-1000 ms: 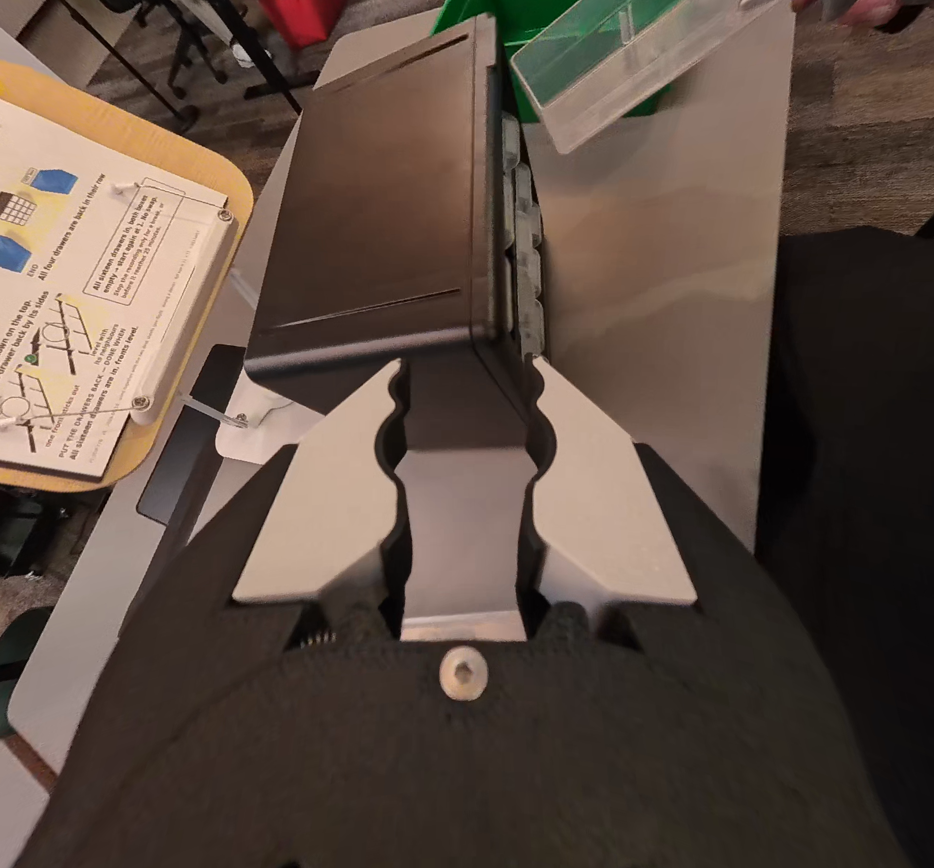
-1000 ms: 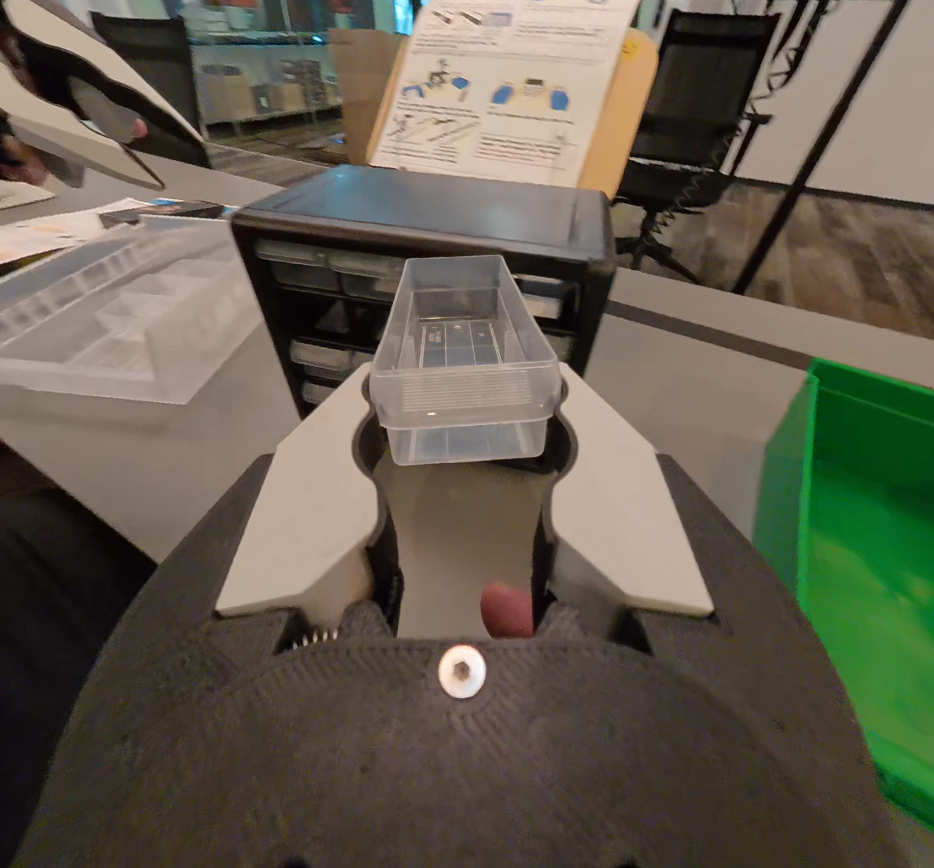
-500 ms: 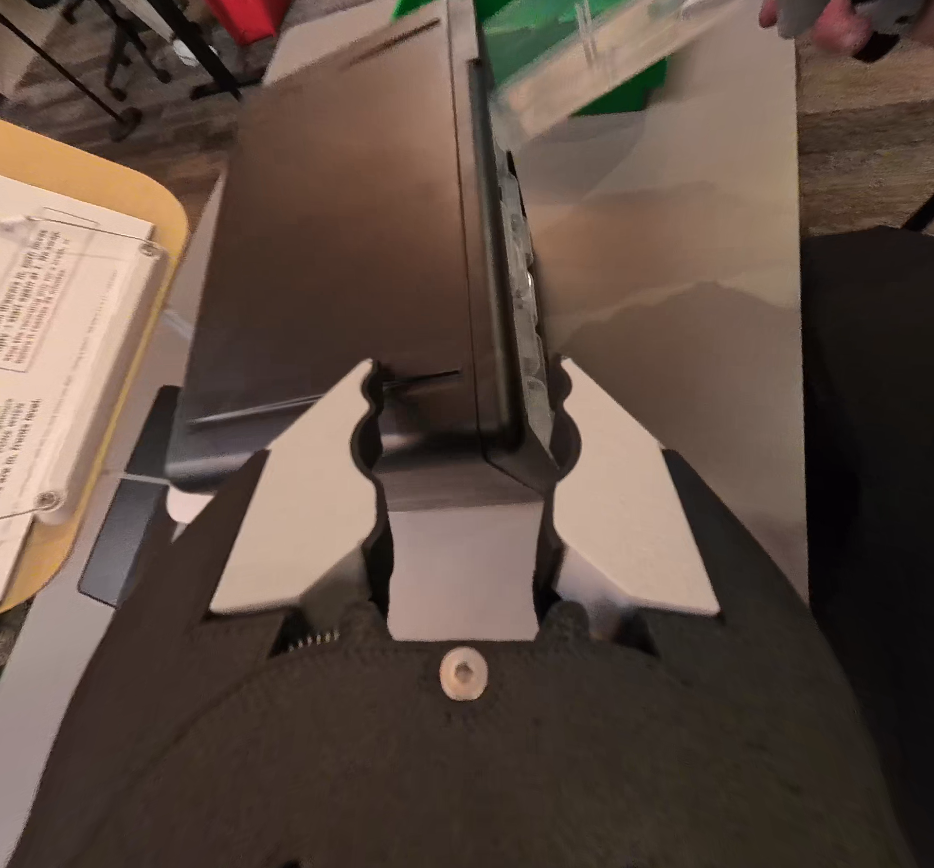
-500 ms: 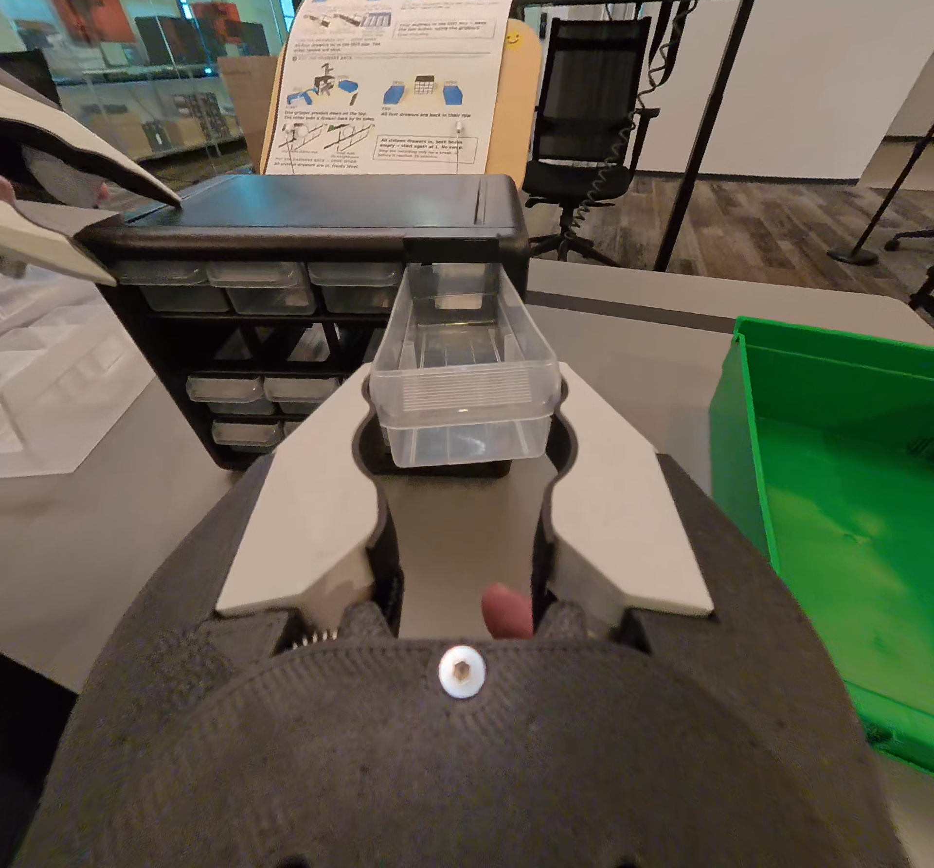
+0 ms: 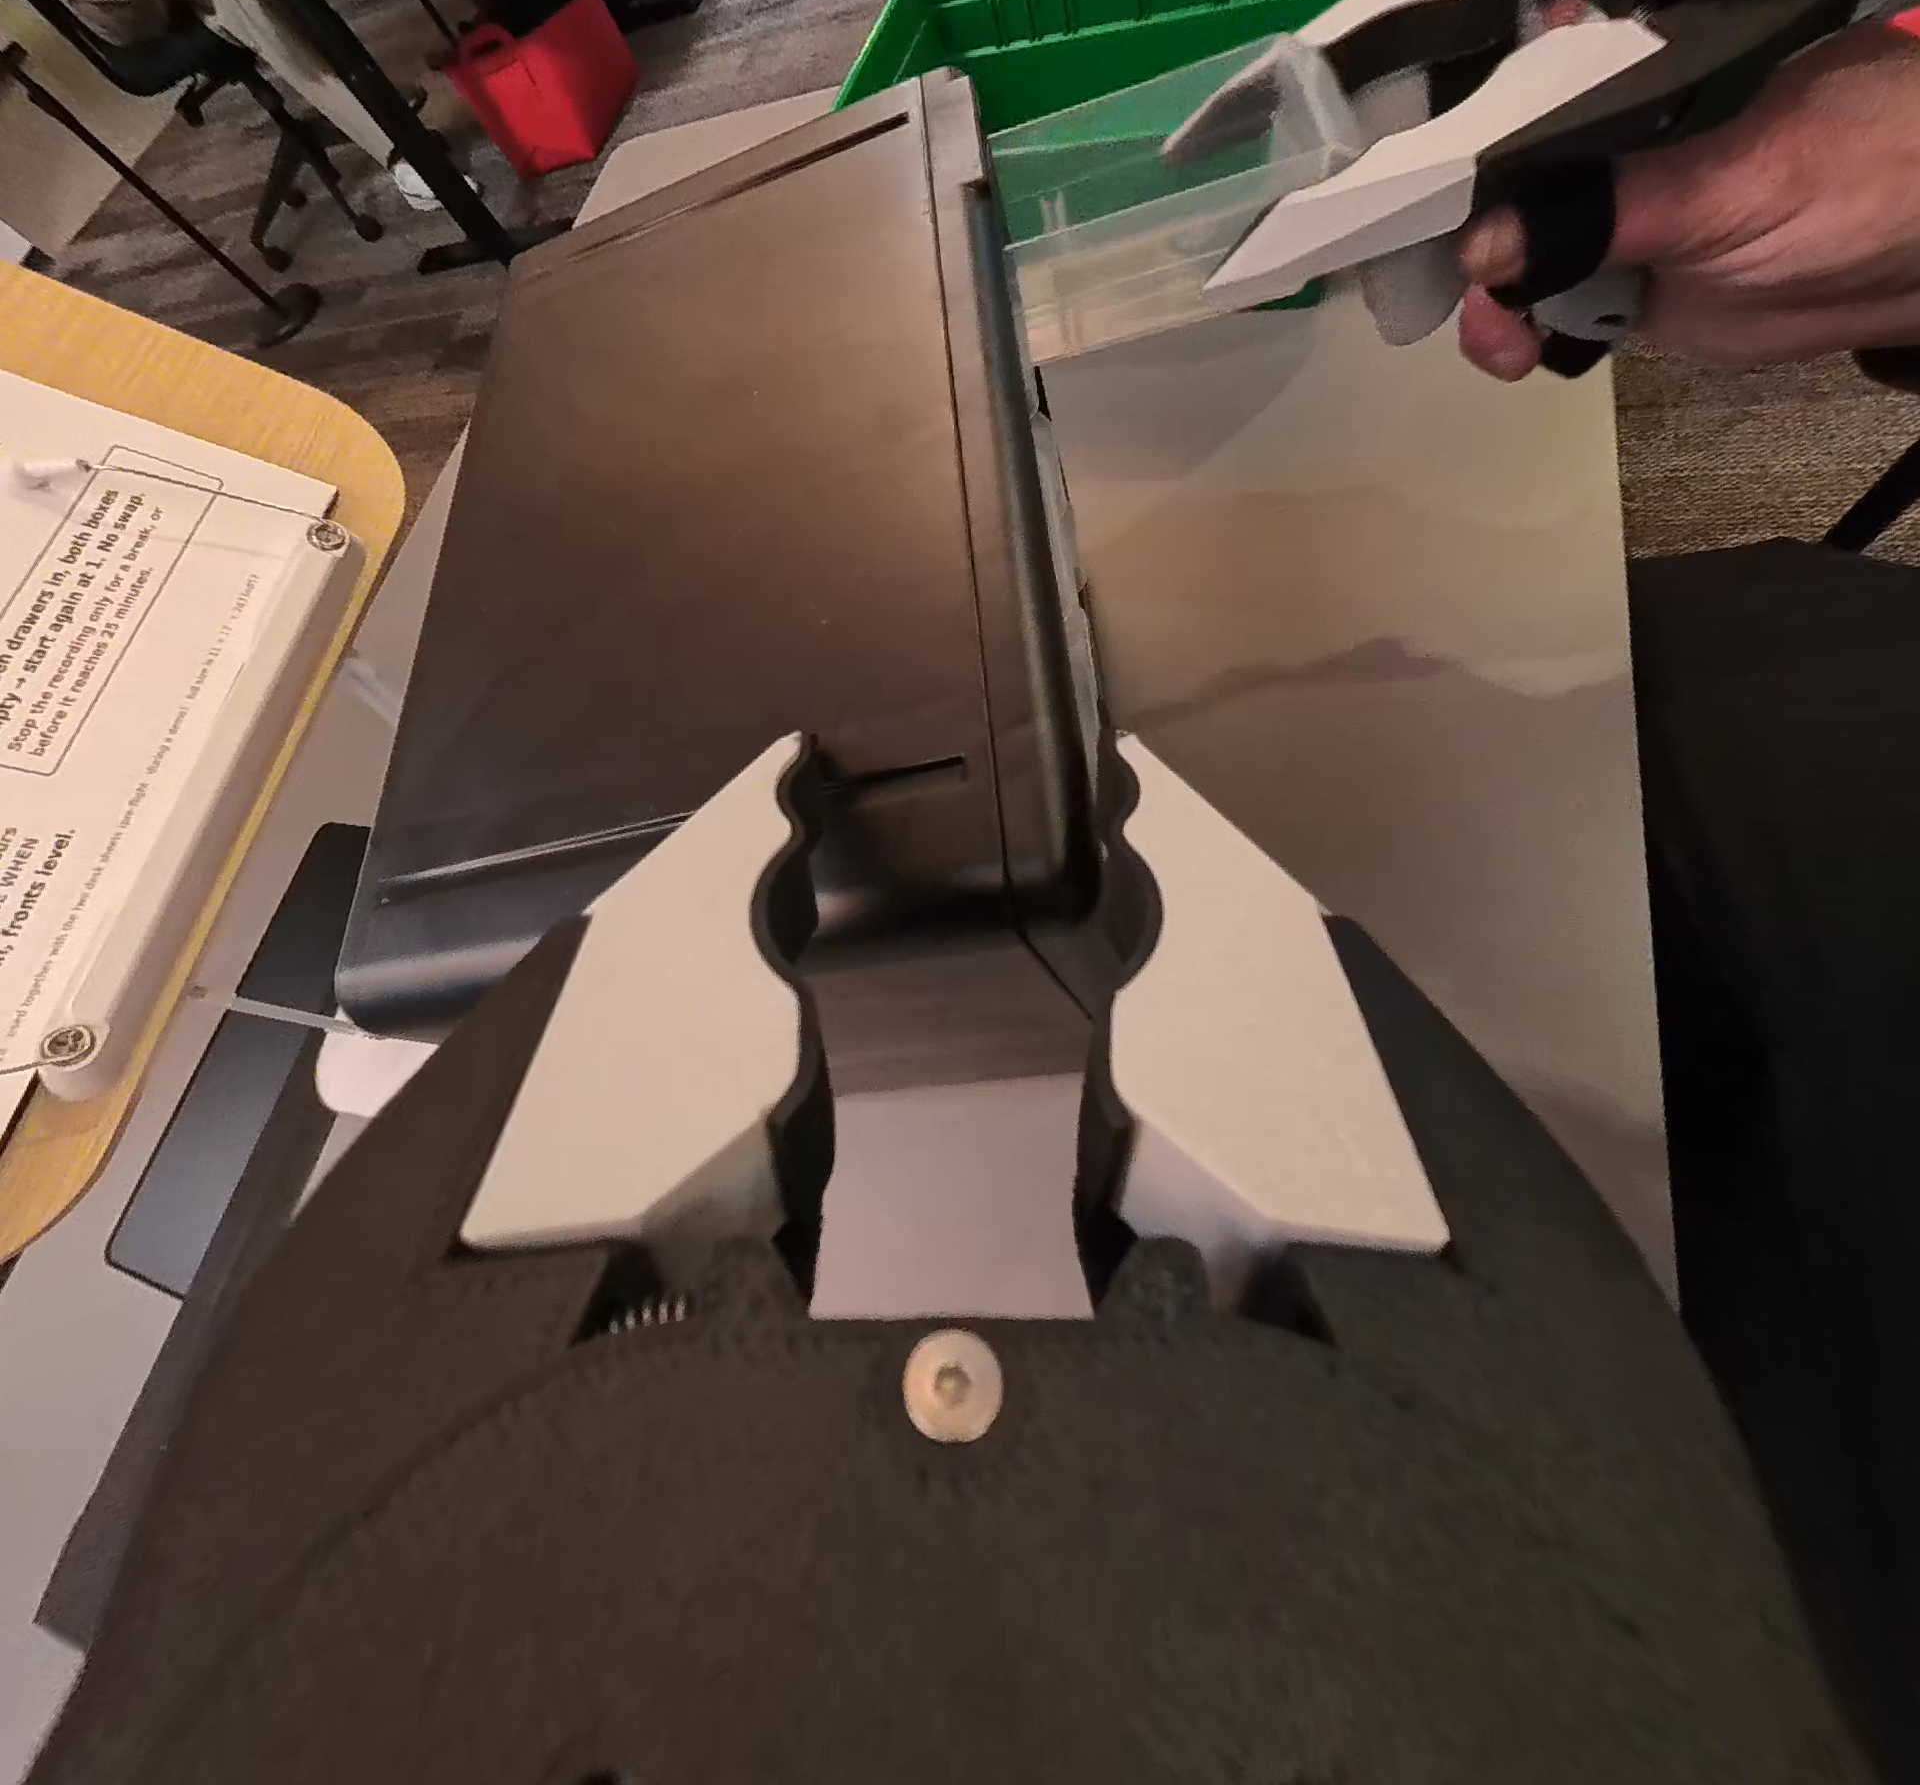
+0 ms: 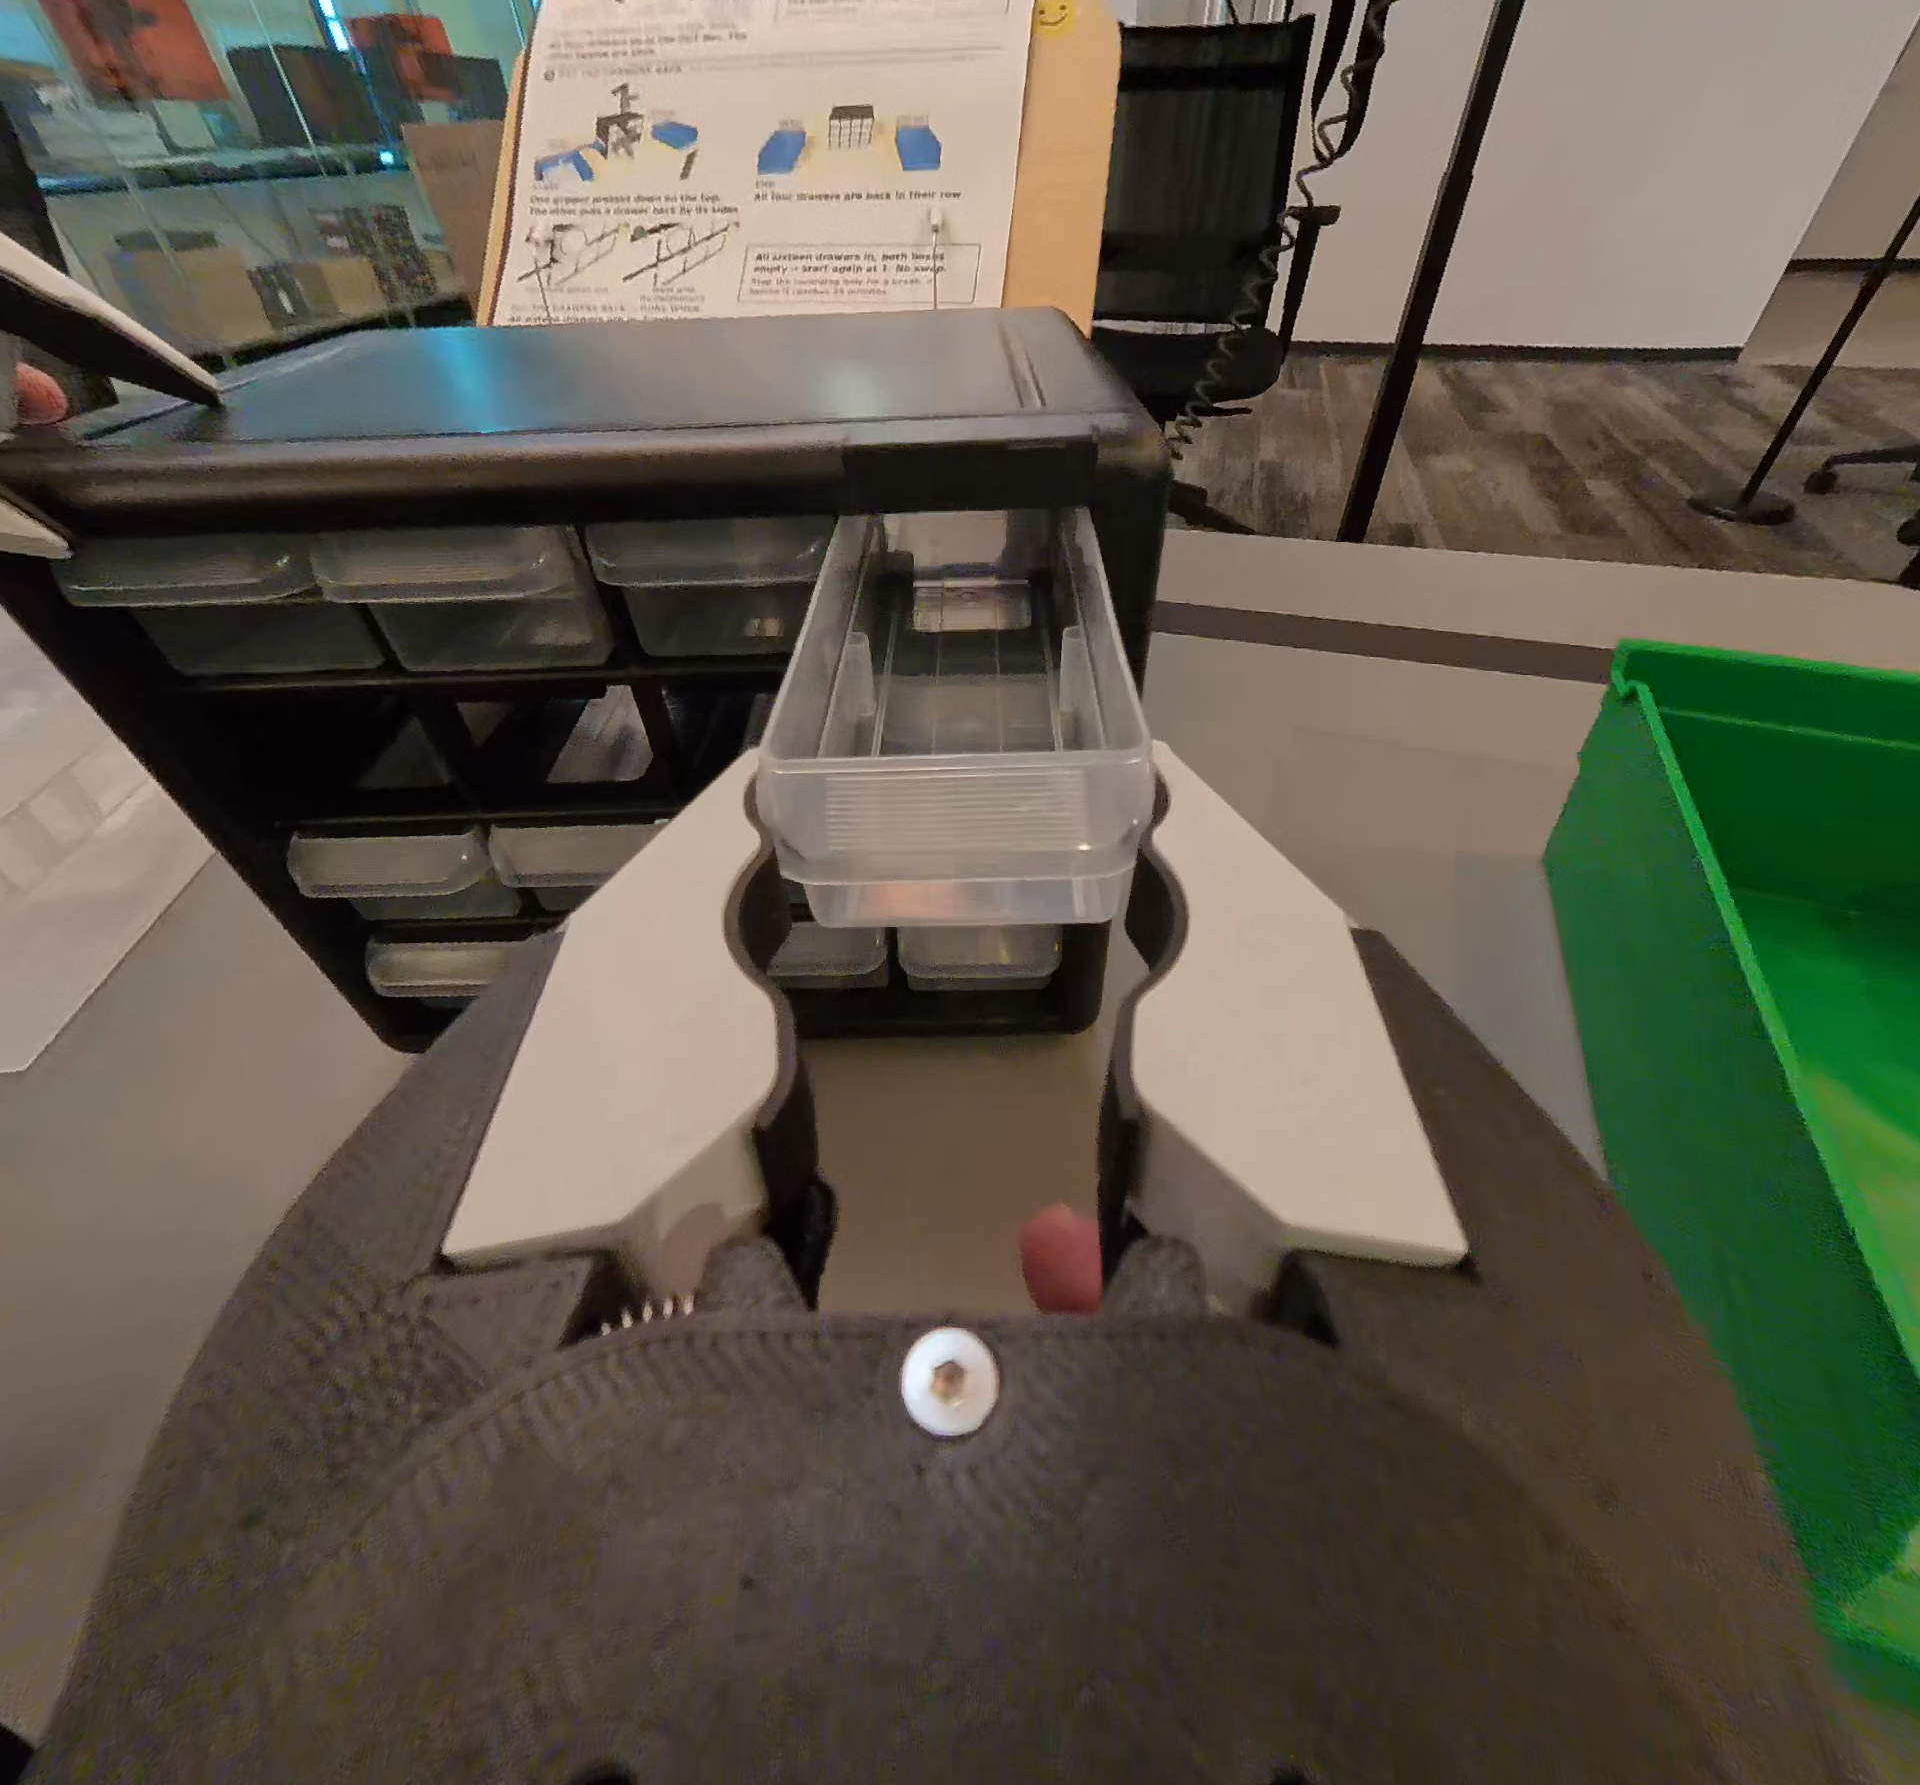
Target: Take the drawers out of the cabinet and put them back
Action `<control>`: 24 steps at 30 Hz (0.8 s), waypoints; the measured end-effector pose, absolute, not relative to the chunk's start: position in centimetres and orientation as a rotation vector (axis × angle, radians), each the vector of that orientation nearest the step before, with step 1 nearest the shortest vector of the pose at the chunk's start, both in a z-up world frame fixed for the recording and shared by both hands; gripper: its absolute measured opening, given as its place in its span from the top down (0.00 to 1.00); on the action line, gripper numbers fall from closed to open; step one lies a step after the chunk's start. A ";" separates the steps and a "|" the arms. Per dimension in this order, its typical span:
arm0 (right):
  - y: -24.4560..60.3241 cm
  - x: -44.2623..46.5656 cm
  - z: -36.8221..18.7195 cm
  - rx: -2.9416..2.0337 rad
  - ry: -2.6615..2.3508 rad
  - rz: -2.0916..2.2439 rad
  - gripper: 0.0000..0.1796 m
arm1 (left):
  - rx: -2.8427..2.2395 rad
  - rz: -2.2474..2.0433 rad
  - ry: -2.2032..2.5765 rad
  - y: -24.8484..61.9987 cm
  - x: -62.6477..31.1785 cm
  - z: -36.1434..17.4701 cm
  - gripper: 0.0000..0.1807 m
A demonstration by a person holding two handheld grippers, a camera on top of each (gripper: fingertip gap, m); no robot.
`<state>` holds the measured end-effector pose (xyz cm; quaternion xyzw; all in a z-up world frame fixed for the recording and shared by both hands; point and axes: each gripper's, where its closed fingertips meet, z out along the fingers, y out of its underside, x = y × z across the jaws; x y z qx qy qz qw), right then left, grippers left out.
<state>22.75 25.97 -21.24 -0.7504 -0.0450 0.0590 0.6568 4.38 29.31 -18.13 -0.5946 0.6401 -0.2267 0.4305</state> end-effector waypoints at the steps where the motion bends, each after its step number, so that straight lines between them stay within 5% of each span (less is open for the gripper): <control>1: 26.4 22.5 -21.2 -1.711 -0.118 0.137 0.65 | -1.480 -0.571 1.593 29.3 4.4 -18.1 0.72; 9: 27.6 21.3 -22.1 -1.761 -0.367 0.259 0.47 | -1.464 -0.552 1.599 29.3 4.3 -18.2 0.72; 14: 26.8 25.0 -21.7 -1.764 -0.326 0.248 0.56 | -1.466 -0.580 1.594 29.3 4.3 -18.1 0.73; 24: 32.9 25.6 -22.5 -1.842 -0.249 0.124 0.53 | -1.470 -0.597 1.600 29.1 4.2 -18.0 0.75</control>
